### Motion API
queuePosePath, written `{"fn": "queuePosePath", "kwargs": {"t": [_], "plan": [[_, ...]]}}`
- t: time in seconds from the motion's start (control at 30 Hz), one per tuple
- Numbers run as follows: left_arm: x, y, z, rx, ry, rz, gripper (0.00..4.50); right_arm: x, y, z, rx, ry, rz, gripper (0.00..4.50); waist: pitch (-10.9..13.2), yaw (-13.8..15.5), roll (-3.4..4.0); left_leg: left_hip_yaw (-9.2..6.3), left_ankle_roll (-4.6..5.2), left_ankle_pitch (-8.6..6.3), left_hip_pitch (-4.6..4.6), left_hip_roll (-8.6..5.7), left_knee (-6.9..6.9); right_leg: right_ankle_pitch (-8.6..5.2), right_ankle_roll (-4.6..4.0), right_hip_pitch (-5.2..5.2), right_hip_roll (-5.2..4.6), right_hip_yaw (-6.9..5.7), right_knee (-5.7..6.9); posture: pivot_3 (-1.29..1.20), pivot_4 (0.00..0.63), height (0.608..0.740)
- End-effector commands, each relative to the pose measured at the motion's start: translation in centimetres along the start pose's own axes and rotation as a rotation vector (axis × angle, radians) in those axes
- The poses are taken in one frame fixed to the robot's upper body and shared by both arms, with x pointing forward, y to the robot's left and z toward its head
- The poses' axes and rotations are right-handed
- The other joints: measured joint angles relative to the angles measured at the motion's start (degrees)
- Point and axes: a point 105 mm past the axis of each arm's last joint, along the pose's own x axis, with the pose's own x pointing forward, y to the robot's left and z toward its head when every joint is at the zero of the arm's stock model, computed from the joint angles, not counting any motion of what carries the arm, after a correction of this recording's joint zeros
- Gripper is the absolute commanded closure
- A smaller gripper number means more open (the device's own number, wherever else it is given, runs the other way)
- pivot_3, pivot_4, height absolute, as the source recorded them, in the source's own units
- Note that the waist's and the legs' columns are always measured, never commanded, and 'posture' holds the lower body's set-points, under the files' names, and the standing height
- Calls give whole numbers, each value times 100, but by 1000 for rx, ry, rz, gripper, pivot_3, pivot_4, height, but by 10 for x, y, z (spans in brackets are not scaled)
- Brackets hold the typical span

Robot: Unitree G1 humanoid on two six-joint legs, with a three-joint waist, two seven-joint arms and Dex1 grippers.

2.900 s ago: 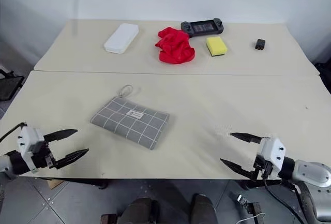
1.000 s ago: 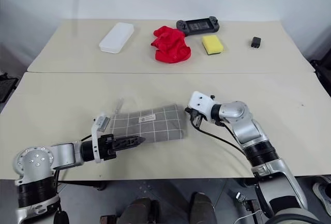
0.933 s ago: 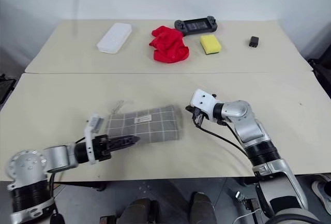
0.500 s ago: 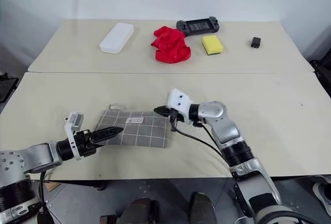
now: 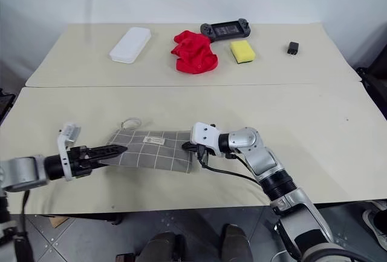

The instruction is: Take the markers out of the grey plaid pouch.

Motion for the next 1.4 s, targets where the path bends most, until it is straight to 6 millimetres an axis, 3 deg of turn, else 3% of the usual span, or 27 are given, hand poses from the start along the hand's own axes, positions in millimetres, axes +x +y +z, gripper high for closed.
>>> {"fn": "queuePosePath", "kwargs": {"t": [0.03, 0.33, 0.67, 0.8, 1.17, 1.2, 1.33, 1.4], "plan": [[-6, 10, 15, -6, -22, 9, 0, -3, -3, -3, -21, 5, -1, 4482, 0, 1, 0, 2, 0, 0, 0, 1, 0, 0, 0, -1, 2, 1, 1, 0, 150, 740], [22, 4, 42, -46, -17, -80, 0, -4, 1, 0, -41, -13, 25, 4482, -1, 19, -2, 8, -3, 1, -3, 6, 2, 0, 0, -4, 9, 4, 3, 0, 150, 740], [36, -5, 43, -81, 69, -125, 0, -11, -1, -1, -64, 1, 12, 4482, 0, 16, -3, 14, -3, 1, -5, 8, 2, 0, 0, -7, 12, 7, 3, 0, 150, 740], [36, -6, 41, -83, 92, -131, 847, -14, -1, -2, -58, 2, 4, 4500, 0, 20, -3, 15, -2, 1, -6, 8, 3, 0, 0, -7, 12, 8, 3, 0, 150, 740], [37, -12, 30, -88, 146, -179, 4264, -17, 0, -2, -69, -6, 5, 4500, 0, 27, -4, 14, -2, 1, -8, 9, 4, 0, 0, -7, 11, 8, 4, 0, 150, 740], [37, -12, 29, -90, 151, -183, 4460, -17, 1, 0, -72, -18, 10, 4500, 0, 27, -4, 13, -2, 1, -8, 9, 3, 0, 0, -7, 11, 8, 4, 0, 150, 740], [36, -15, 25, -94, 158, -200, 4460, -21, 10, 11, -101, -99, 79, 4500, 0, 20, -4, 13, -2, 1, -8, 10, 4, 0, 0, -7, 12, 8, 3, 0, 150, 740], [33, -20, 23, -86, 160, -225, 4460, -25, 5, 18, -84, -155, 42, 4500, 2, 20, -6, 13, -2, 1, -9, 10, 3, 0, 0, -8, 12, 7, 3, 0, 150, 740]]}}
